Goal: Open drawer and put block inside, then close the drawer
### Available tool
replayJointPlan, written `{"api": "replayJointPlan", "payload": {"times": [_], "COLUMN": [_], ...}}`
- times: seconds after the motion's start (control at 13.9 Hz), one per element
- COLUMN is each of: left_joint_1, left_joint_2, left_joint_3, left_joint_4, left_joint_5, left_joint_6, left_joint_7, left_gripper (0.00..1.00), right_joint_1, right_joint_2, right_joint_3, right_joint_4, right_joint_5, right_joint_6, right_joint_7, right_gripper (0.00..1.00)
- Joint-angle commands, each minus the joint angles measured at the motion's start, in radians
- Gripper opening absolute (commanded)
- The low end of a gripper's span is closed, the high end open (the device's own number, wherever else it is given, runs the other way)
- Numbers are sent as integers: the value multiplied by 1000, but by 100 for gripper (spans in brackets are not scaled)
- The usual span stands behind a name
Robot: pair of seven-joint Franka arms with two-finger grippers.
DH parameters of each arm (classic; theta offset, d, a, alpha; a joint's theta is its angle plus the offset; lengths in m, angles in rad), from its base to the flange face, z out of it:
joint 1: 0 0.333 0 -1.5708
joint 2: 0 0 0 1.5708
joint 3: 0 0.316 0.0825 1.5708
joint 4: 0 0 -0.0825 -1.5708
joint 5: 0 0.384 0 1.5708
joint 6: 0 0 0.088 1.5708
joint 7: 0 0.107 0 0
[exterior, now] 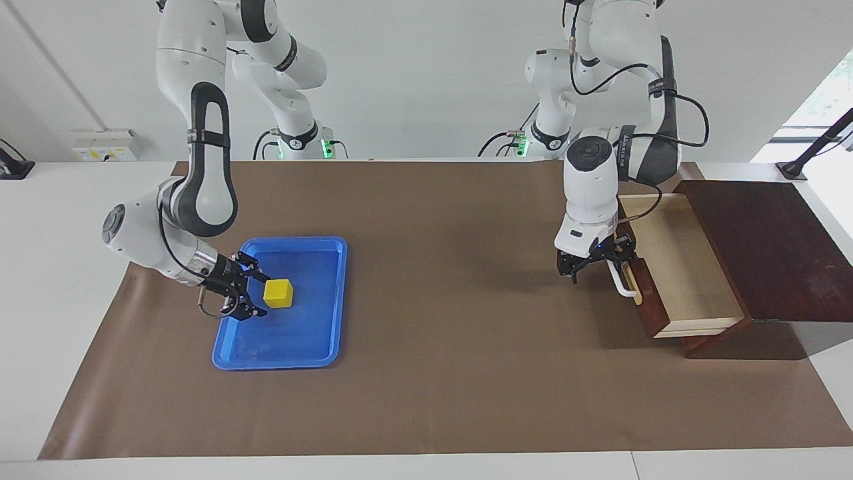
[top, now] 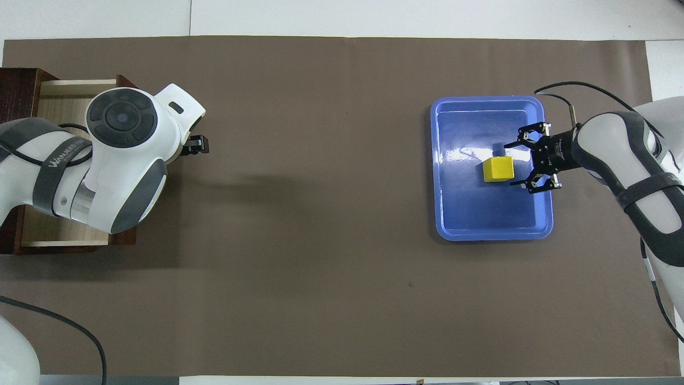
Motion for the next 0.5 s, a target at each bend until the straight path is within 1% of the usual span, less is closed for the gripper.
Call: {"api": "replayJointPlan", "payload": {"times": [0.0, 0.07, 0.22, 0.43], "left_joint_1": [-18, -18, -18, -18], "left_joint_2": [38, 40, 40, 37], "left_joint_3": [9, 9, 9, 11], "left_joint_4": [125, 145, 174, 195], "left_joint_5": [-66, -89, -131, -171], "left_joint_6": [-104, -120, -138, -173], "left_joint_7": [-14, -30, -130, -240], "left_gripper": [100, 100, 100, 100], "right_joint_1": [2, 2, 2, 2], "right_joint_2": [-17, -17, -18, -24], "right_joint_3": [3, 2, 3, 2], "right_joint_4": [-31, -34, -40, -54], "right_joint_5": [27, 27, 27, 53], "right_joint_6": [25, 25, 28, 39], "right_joint_7": [-33, -33, -33, -45], "right_gripper": [93, 92, 92, 91]}}
